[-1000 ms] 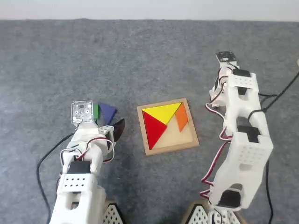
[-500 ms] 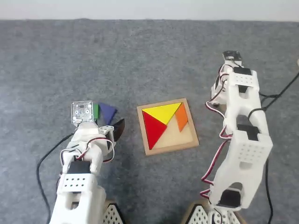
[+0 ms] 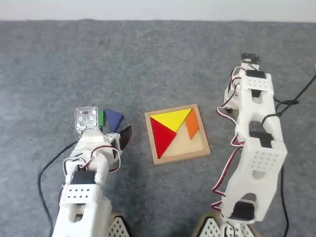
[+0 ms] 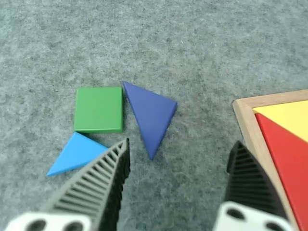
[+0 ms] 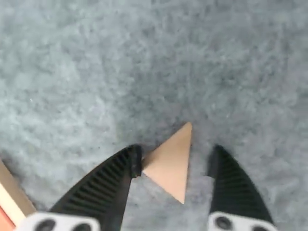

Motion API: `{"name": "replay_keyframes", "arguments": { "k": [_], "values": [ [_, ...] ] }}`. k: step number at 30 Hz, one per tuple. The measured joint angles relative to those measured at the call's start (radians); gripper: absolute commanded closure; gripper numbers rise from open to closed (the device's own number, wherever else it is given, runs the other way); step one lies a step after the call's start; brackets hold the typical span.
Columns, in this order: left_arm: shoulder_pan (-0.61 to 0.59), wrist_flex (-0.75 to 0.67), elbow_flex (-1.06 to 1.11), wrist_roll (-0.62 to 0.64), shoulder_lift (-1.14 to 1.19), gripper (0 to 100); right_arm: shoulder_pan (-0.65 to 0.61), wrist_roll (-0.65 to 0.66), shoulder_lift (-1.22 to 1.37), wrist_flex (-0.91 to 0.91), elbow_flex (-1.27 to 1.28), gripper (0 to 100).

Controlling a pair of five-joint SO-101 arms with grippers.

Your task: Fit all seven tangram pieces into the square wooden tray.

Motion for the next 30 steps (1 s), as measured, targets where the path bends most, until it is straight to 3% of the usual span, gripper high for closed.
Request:
{"name": "replay_keyframes", "arguments": {
  "k": [14, 21, 30],
  "values": [
    [0.000, 0.000, 0.000, 0.000, 0.000, 69, -0.009, -0.003, -0.008, 0.078, -0.032, 90.6],
    [0.000, 0.000, 0.000, 0.000, 0.000, 69, -0.218, -0.003, -0.077, 0.258, -0.040, 90.5],
    [0.000, 0.000, 0.000, 0.000, 0.000, 69, -0.451, -0.026, -0.086, 0.299, -0.040, 90.4]
  ]
}}
